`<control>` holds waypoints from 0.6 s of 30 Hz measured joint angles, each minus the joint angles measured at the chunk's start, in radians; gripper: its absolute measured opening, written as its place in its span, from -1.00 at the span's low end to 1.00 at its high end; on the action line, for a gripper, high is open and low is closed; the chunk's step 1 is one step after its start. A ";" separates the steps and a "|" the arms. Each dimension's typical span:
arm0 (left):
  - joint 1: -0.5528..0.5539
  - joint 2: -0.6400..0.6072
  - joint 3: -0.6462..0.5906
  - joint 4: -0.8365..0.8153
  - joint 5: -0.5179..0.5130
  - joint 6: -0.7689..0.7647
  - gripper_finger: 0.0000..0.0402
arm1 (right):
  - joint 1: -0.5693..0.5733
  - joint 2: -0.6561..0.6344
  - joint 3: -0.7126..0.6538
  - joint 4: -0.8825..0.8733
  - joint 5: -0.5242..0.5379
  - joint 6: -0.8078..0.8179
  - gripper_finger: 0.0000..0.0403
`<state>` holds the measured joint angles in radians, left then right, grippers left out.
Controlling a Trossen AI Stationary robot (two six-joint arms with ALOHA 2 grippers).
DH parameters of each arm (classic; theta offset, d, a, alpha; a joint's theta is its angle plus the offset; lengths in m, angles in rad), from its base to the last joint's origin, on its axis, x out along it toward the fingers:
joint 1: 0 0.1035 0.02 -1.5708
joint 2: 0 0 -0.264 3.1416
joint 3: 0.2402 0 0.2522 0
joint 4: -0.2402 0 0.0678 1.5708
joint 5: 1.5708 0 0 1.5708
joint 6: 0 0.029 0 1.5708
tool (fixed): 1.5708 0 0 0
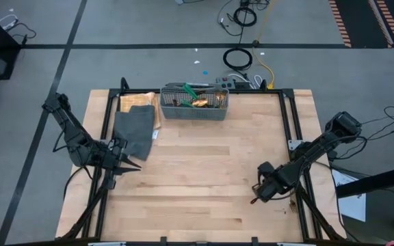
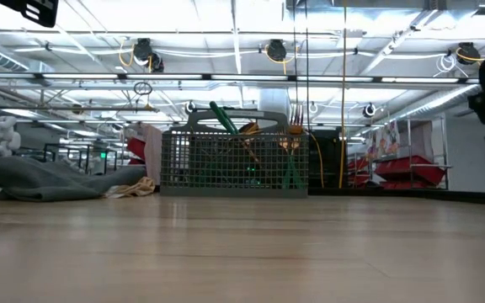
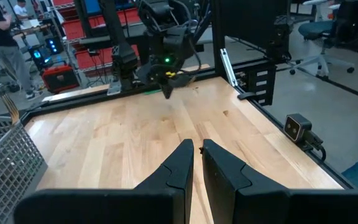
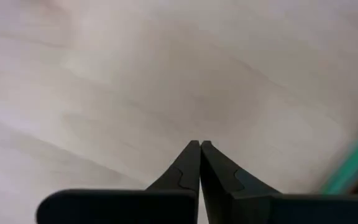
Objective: Sort silverware
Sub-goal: Put the green fork into the gray silverware basket
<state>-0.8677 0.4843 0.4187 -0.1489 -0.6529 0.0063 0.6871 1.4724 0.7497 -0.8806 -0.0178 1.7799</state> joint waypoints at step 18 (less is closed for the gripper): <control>0.000 0.000 0.000 -0.063 -0.010 -0.027 -0.79 | 0.092 -0.001 -0.065 -0.130 -0.306 0.251 -0.31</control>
<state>-0.8680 0.4843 0.4187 -0.2119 -0.6632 -0.0204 0.7789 1.4715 0.6849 -1.0104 -0.3237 2.0312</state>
